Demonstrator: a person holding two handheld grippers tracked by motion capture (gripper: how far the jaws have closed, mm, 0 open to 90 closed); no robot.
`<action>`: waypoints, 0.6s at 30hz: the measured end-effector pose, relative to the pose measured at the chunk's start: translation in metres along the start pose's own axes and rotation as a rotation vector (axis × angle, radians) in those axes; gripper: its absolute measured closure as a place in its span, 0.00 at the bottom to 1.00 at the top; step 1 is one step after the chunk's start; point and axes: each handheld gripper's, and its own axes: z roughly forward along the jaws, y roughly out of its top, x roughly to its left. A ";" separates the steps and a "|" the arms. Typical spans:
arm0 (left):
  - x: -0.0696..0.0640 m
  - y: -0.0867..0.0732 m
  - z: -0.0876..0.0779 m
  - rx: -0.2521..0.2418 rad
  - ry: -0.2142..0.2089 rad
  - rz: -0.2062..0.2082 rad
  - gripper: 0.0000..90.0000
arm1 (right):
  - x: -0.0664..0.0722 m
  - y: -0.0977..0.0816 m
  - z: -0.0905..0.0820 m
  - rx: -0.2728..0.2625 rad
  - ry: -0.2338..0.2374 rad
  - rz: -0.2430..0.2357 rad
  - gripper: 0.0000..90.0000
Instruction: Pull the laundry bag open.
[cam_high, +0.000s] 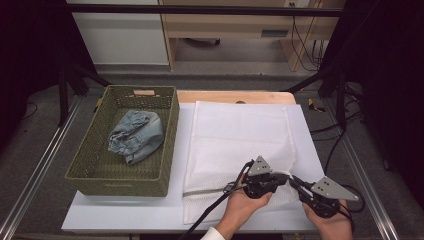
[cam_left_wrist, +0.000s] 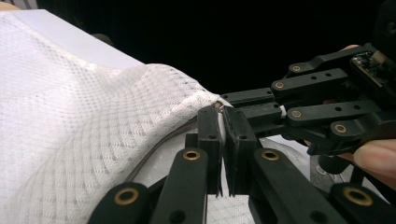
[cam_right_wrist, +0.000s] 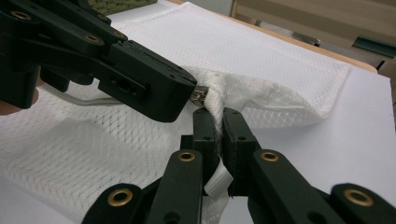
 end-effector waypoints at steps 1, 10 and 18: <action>0.000 0.000 0.000 0.000 0.004 -0.005 0.96 | 0.000 0.000 0.000 0.005 0.000 0.004 0.95; -0.005 -0.005 0.002 -0.016 0.042 -0.047 0.96 | 0.001 0.002 0.000 0.040 -0.012 0.034 0.95; -0.007 -0.007 0.002 -0.015 0.071 -0.072 0.96 | 0.001 0.003 -0.001 0.058 -0.014 0.048 0.96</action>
